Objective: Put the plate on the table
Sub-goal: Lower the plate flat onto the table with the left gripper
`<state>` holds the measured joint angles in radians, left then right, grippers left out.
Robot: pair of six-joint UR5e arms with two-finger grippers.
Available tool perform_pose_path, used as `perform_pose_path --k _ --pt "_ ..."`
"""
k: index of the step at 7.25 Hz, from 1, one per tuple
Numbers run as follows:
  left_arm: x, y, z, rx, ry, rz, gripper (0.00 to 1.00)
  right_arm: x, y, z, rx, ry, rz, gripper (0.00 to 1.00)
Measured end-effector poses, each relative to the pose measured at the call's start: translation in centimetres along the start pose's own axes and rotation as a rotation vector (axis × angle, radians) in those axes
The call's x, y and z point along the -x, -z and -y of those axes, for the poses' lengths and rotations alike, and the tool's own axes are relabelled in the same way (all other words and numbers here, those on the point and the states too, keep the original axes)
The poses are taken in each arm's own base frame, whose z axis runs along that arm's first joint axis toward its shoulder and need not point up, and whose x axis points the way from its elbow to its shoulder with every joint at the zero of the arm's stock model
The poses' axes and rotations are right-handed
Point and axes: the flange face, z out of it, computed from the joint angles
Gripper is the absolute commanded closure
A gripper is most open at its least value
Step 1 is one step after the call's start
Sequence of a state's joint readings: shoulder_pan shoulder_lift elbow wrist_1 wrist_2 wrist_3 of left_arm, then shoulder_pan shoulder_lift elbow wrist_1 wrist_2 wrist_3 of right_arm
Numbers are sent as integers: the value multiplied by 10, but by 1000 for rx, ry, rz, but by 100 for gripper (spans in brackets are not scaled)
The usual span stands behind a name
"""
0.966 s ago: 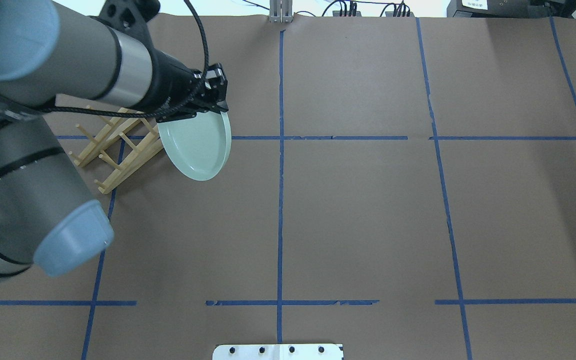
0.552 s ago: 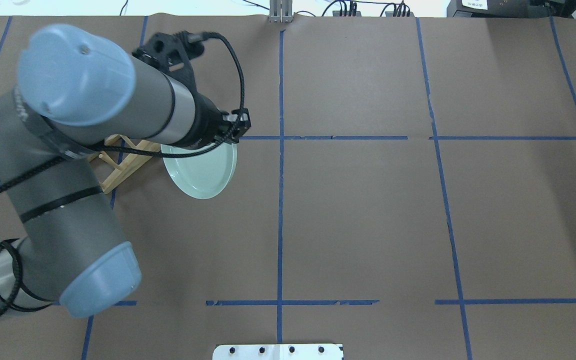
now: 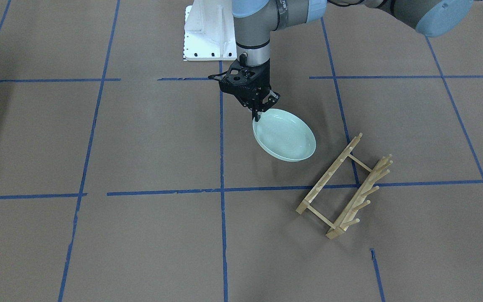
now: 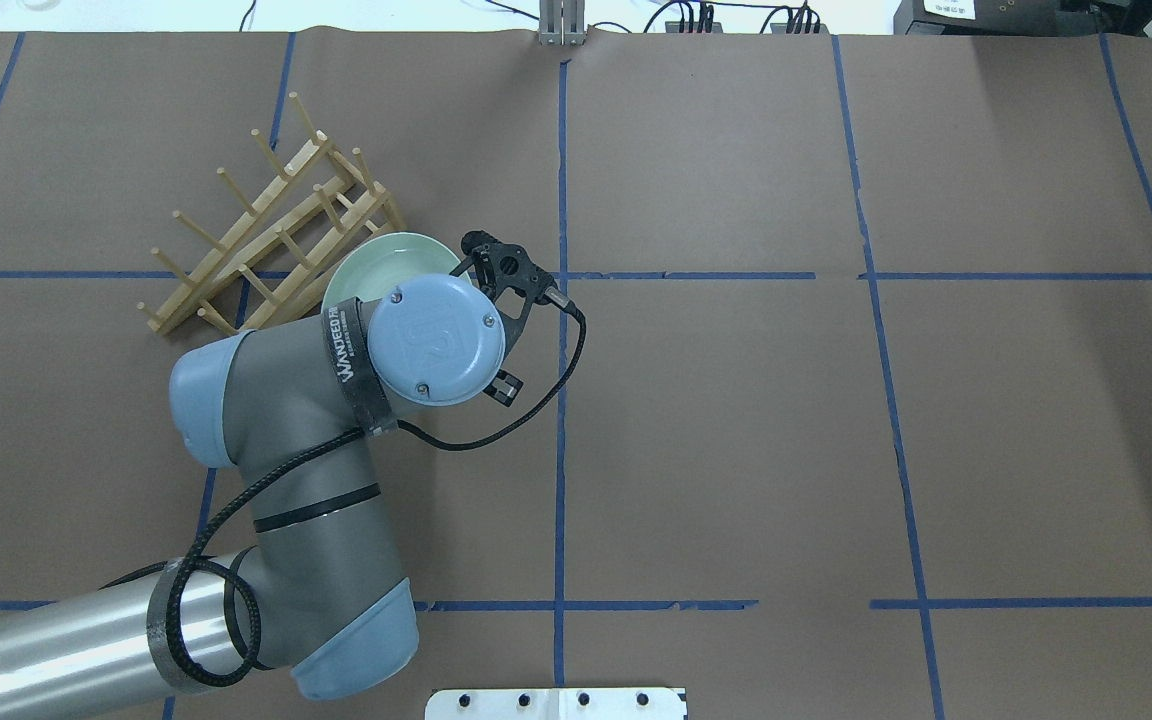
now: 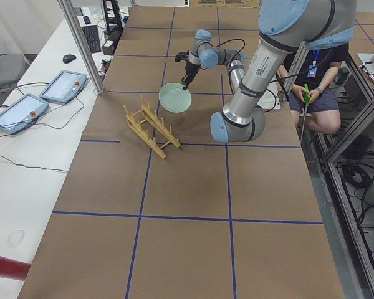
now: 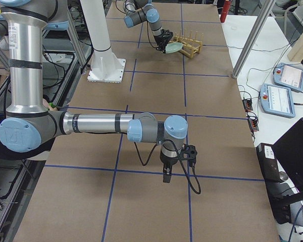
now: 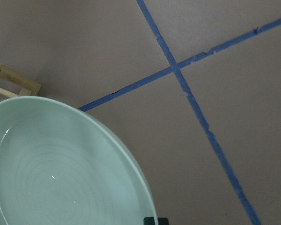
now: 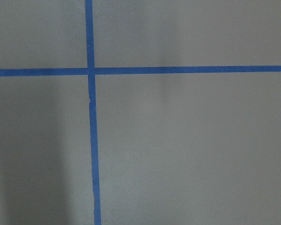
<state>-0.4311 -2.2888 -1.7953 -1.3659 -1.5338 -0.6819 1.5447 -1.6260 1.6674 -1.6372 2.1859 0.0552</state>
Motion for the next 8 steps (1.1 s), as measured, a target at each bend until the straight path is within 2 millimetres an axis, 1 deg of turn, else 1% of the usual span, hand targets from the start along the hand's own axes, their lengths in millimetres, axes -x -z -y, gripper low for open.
perform_pose_path --k 1,2,4,6,7,8 --pt "-2 -6 -6 11 -42 7 2 0 0 0 0 0 0 0" --pt "-6 -10 -11 18 -62 7 0 0 0 0 0 0 0 0" --pt "-17 -13 -21 27 -75 -1 0 0 0 0 0 1 0 0" --pt "-20 -9 -23 20 -73 -13 0 1 0 0 1 1 0 0" --pt "-16 10 -19 -9 -65 -35 0 1 0 0 1 1 0 0" --pt "5 44 -8 -65 -38 -67 0 1 0 0 1 1 0 0"
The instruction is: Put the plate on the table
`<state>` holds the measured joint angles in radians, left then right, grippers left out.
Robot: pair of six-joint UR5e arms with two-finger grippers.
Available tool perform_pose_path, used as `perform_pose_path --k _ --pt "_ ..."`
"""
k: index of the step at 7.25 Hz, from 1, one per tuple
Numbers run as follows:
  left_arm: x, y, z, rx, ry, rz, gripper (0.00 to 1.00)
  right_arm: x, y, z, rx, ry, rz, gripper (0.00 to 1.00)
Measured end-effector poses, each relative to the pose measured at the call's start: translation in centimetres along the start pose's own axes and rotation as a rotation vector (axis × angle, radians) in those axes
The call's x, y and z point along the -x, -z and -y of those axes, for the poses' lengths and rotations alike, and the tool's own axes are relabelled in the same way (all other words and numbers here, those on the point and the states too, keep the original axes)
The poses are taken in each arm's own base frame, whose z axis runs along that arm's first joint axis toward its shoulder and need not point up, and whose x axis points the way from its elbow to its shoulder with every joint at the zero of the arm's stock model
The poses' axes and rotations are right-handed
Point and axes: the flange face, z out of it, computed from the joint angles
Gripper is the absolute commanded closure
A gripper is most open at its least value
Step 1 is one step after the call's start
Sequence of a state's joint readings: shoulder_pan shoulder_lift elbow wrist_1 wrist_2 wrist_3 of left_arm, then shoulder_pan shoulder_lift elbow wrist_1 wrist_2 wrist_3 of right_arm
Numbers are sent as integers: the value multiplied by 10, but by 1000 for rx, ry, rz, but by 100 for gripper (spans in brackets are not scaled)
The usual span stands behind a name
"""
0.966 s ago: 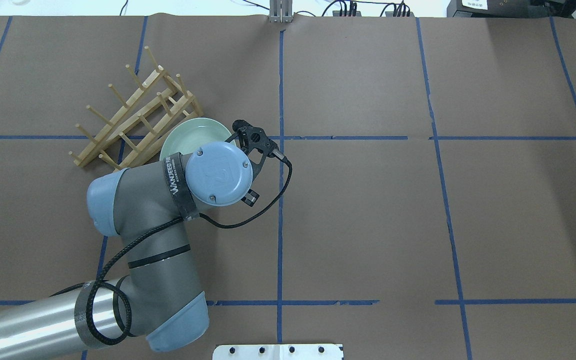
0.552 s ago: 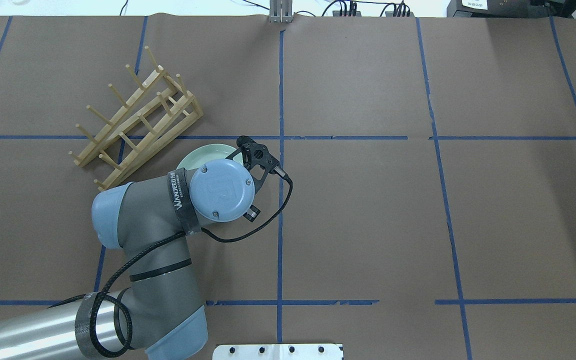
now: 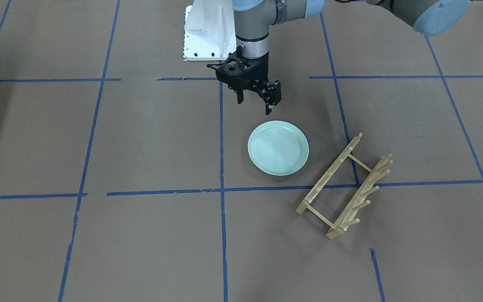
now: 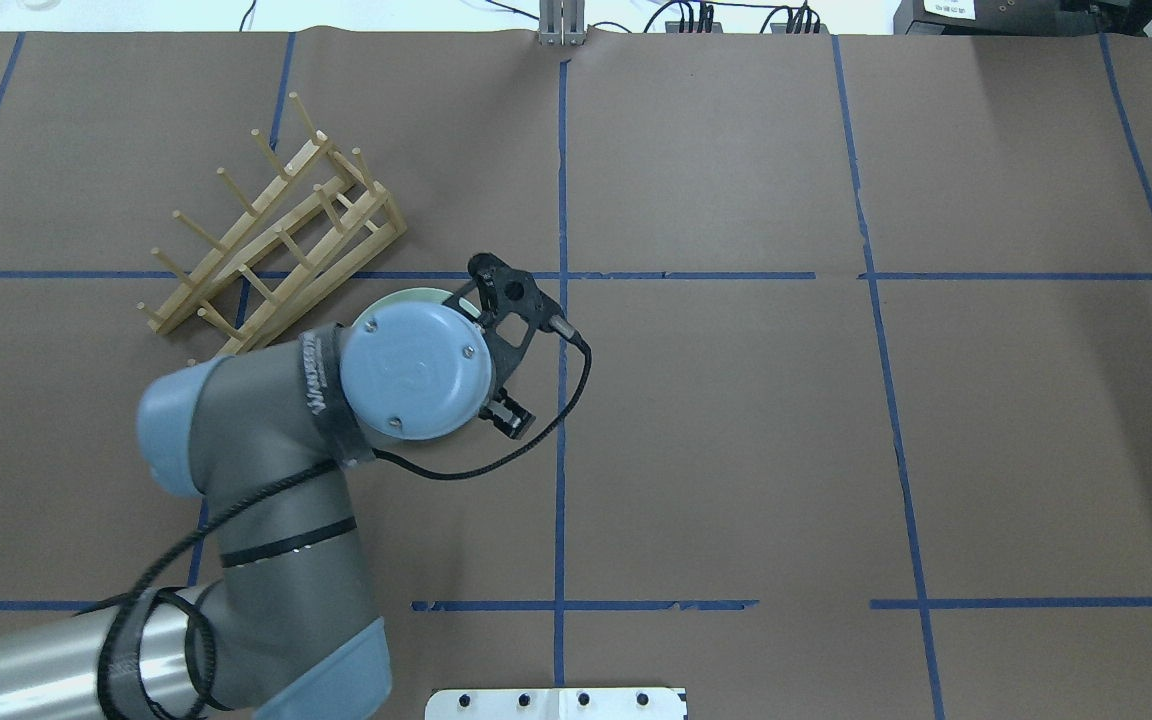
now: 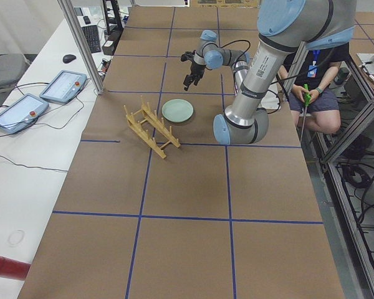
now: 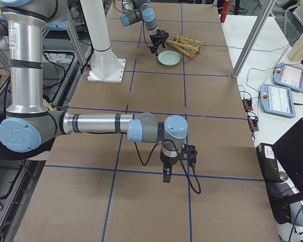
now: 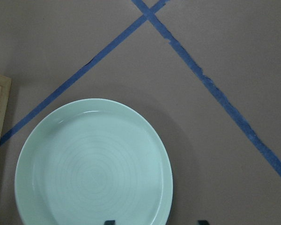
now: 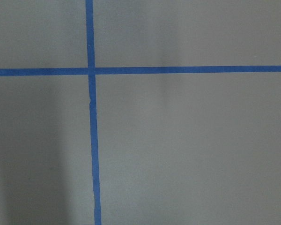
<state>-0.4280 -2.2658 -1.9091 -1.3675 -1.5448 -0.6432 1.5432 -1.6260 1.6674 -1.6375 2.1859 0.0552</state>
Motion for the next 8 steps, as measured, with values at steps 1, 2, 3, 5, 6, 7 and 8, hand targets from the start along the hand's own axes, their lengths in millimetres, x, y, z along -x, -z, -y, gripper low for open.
perform_pose_path --k 1,2,3,5,6,7,8 --pt "39 34 18 -39 52 -33 0 0 0 0 0 0 0 0" --pt "94 59 36 -41 124 -72 0 0 0 0 0 0 0 0" --pt "163 78 47 -31 208 -99 0 0 0 0 -1 0 0 0" --pt "335 98 27 -2 371 -72 0 0 0 0 -1 0 0 0" --pt "413 96 -4 37 371 -49 0 0 0 0 0 0 0 0" --pt "489 86 -57 98 363 -40 0 0 0 0 0 0 0 0" --pt "559 69 -131 170 369 -50 0 0 0 0 -1 0 0 0"
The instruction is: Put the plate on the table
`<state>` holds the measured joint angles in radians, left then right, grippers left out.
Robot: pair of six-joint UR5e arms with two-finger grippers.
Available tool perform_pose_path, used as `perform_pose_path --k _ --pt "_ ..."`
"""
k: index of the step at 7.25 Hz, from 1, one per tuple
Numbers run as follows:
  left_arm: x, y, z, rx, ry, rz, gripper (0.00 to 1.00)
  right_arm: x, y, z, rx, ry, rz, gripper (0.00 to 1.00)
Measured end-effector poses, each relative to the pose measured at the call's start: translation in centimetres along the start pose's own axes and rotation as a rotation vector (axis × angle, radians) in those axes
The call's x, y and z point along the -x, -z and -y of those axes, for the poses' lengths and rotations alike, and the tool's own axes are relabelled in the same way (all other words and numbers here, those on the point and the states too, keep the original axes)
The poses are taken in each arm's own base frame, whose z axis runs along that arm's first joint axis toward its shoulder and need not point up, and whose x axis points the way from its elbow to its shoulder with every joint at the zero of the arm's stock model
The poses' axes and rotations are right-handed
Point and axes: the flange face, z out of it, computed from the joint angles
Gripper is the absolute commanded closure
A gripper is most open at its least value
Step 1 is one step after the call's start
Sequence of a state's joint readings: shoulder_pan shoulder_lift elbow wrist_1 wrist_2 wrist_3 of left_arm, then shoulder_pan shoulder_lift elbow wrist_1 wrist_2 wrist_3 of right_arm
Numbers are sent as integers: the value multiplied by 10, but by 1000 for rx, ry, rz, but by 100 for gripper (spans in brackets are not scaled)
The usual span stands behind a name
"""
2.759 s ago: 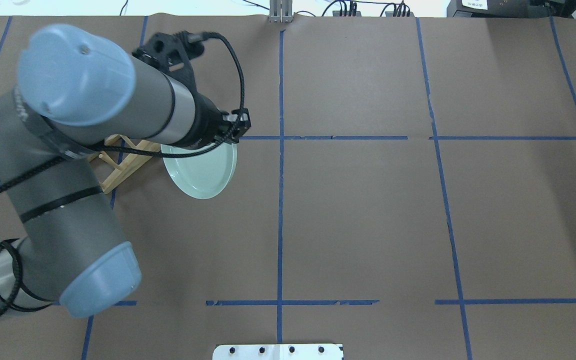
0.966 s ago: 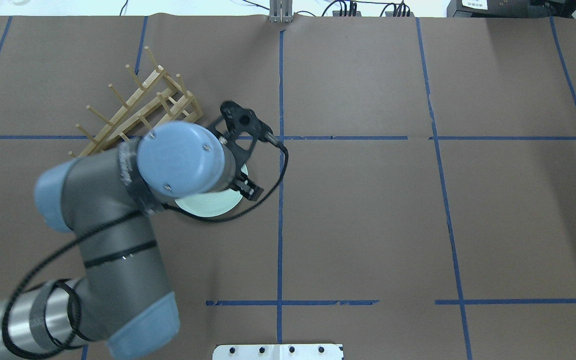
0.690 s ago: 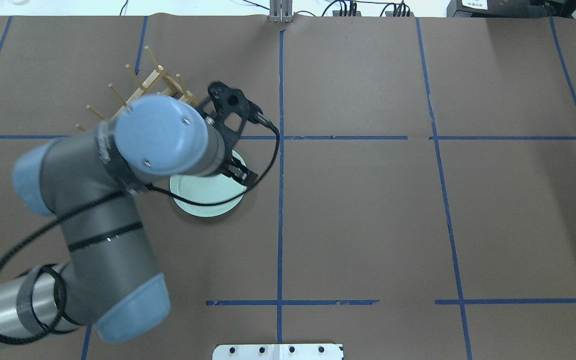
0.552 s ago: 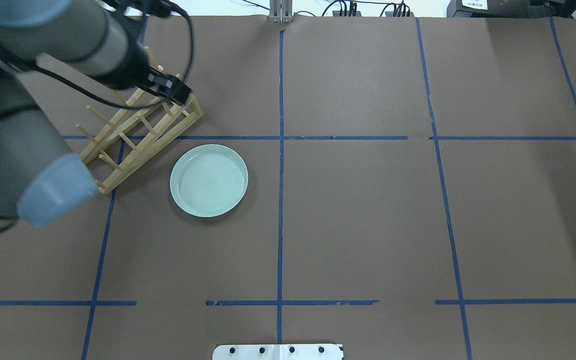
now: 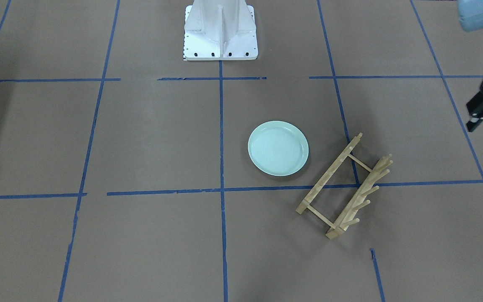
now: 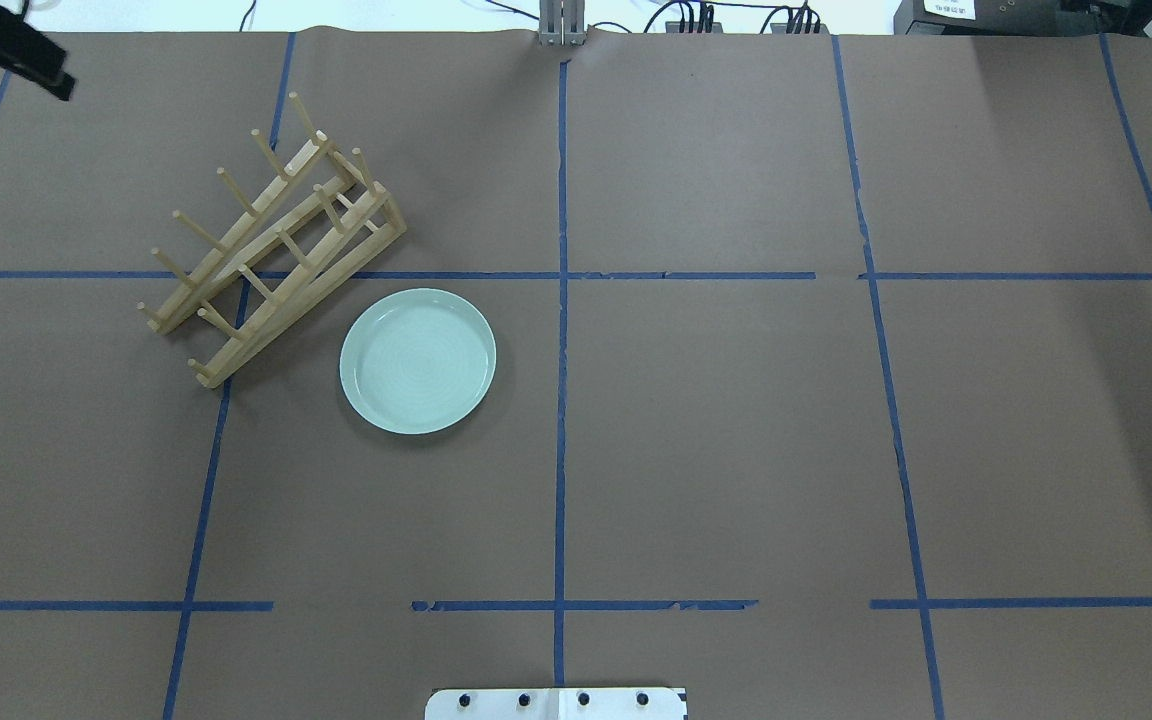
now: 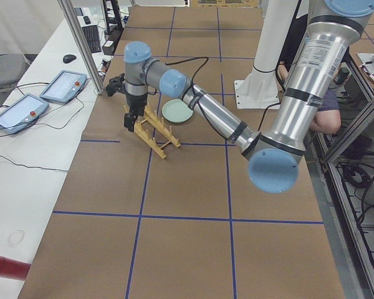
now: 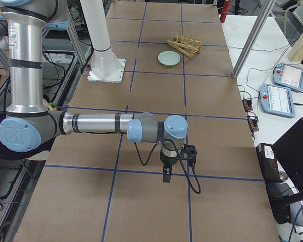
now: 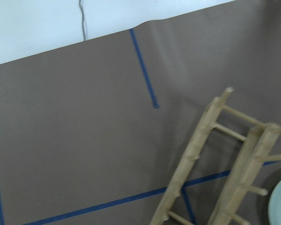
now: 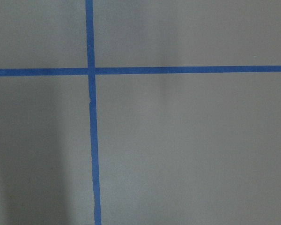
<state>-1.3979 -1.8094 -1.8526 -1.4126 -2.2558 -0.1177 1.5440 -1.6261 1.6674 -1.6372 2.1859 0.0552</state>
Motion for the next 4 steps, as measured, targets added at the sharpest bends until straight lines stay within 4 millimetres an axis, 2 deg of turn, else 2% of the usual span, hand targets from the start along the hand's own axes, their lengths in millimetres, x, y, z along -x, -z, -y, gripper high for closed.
perform_pose_path --k 1,2,3,4 --pt "80 -24 -44 60 22 -6 0 0 0 0 0 0 0 0" --pt "142 -44 -76 99 68 -9 0 0 0 0 0 0 0 0" --pt "183 -62 -99 131 117 -11 0 0 0 0 0 1 0 0" --pt "207 -73 -116 153 154 -12 0 0 0 0 0 1 0 0"
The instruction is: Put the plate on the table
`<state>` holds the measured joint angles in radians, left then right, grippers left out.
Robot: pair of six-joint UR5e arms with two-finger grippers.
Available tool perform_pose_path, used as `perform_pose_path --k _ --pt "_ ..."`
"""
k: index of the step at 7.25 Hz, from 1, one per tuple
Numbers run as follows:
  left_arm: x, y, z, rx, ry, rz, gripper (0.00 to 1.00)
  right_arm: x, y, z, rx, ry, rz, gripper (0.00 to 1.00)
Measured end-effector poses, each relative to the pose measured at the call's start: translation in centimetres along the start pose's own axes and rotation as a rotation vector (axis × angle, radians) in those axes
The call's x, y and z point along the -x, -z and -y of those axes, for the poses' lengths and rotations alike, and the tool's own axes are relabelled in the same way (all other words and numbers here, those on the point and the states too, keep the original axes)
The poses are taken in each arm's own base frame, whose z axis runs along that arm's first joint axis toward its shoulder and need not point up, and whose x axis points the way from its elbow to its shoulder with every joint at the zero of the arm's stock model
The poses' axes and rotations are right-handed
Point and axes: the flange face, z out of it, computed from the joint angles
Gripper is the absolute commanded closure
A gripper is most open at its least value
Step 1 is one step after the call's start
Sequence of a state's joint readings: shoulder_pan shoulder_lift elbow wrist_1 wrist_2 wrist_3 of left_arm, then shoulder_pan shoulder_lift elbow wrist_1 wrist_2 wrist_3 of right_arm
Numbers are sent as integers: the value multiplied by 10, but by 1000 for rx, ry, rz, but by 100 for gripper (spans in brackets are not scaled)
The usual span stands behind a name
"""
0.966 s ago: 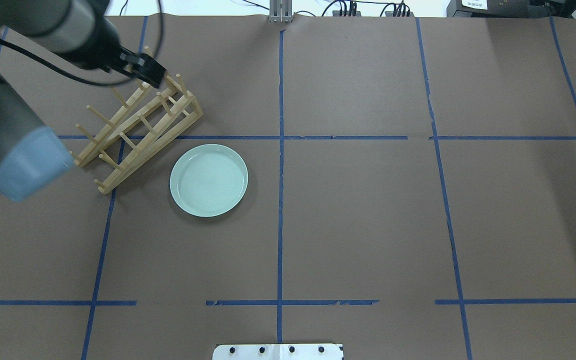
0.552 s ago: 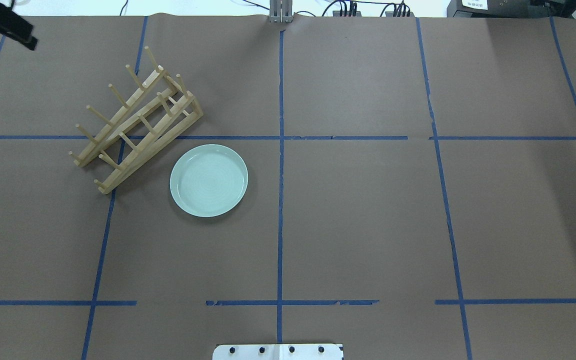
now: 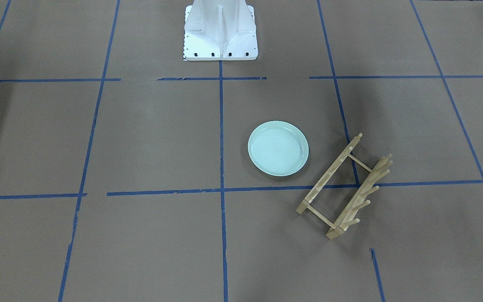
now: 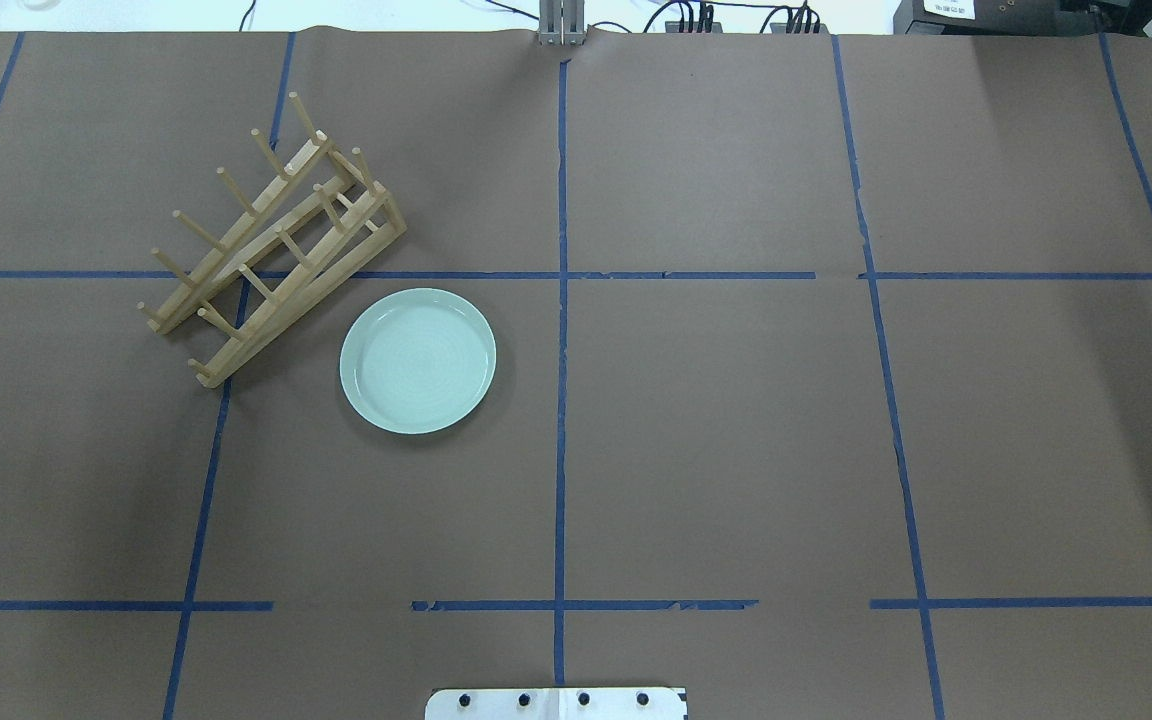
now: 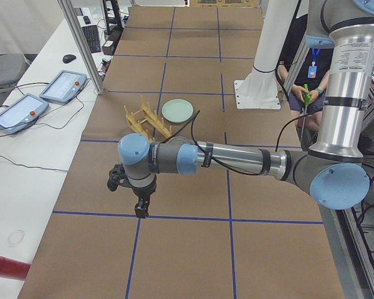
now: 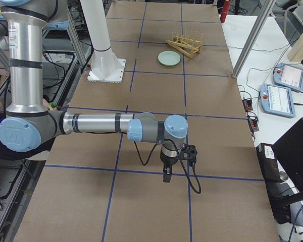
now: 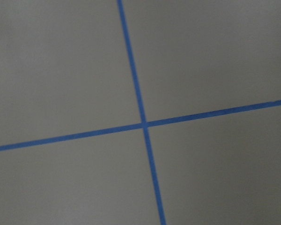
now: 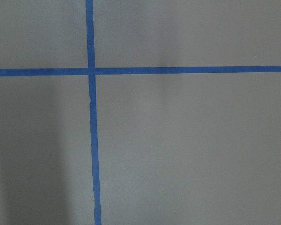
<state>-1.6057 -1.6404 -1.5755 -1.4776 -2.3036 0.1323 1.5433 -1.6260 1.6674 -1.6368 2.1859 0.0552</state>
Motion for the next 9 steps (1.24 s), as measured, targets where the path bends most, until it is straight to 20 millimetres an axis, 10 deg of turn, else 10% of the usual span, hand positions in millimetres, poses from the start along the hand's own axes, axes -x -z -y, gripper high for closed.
perform_pose_path --k 9 --pt "24 -25 -46 37 122 -37 0 0 0 0 0 0 0 0"
